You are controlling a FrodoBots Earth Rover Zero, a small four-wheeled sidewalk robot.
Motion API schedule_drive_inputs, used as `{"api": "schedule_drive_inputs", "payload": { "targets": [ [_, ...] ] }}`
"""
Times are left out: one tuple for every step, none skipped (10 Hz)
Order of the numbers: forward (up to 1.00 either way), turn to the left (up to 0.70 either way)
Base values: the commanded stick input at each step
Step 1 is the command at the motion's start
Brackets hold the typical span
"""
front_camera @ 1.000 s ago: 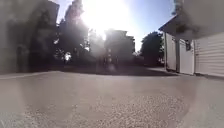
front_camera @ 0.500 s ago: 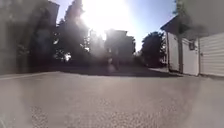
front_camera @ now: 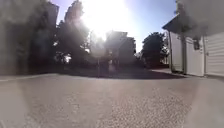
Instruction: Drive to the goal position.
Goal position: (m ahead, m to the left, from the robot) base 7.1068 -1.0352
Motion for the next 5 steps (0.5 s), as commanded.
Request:
{"api": "schedule_drive_inputs", "payload": {
  "targets": [
    [0.70,0.00],
    [0.70,0.00],
    [0.70,0.00],
    [0.70,0.00],
    [0.70,0.00]
  ]
}}
